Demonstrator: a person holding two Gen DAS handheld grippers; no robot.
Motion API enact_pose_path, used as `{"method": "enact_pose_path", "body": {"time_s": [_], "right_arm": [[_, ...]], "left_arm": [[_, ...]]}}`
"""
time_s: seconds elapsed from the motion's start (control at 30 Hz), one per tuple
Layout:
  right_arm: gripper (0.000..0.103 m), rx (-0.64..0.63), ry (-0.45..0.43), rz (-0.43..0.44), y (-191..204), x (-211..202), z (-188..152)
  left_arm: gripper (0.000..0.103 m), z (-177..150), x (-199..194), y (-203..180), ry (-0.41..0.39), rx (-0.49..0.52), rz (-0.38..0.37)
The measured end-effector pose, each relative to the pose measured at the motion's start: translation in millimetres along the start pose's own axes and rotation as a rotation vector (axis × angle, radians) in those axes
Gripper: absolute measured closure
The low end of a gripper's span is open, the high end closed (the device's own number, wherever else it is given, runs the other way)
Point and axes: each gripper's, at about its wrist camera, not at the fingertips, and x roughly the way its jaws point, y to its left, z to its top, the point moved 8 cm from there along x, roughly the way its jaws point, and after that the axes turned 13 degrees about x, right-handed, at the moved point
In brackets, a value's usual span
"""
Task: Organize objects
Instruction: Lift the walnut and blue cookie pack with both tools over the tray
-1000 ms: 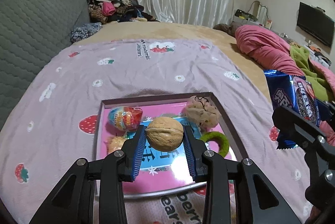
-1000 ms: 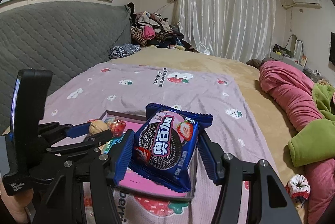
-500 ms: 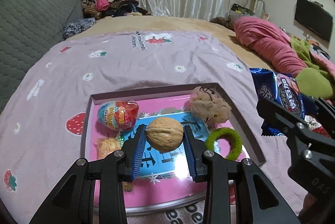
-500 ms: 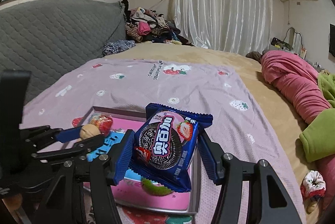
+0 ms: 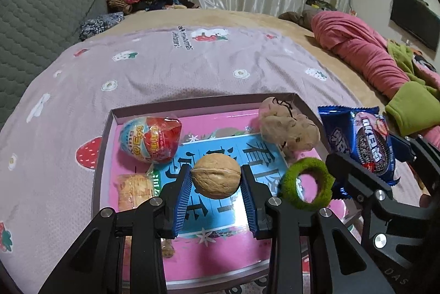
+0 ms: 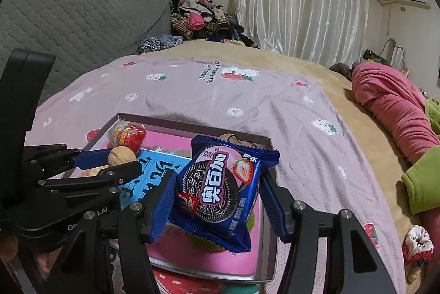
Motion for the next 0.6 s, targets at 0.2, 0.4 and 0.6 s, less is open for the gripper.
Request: {"method": "enact_pose_path", "body": {"time_s": [0.2, 0.4, 0.6], "right_arm": [[0.043, 0.001, 0.029, -0.003, -3, 8, -6], [0.043, 0.001, 0.047, -0.015, -6, 13, -10], [0.043, -0.002, 0.083, -0.024, -10, 22, -17]], "left_arm": [[0.066, -4, 6, -2, 0.022, 0.008, -0.003], [0.066, -9, 14, -5, 0.050, 0.015, -0.009], [0.066, -15, 21, -5, 0.077, 0.004, -0.038]]}}
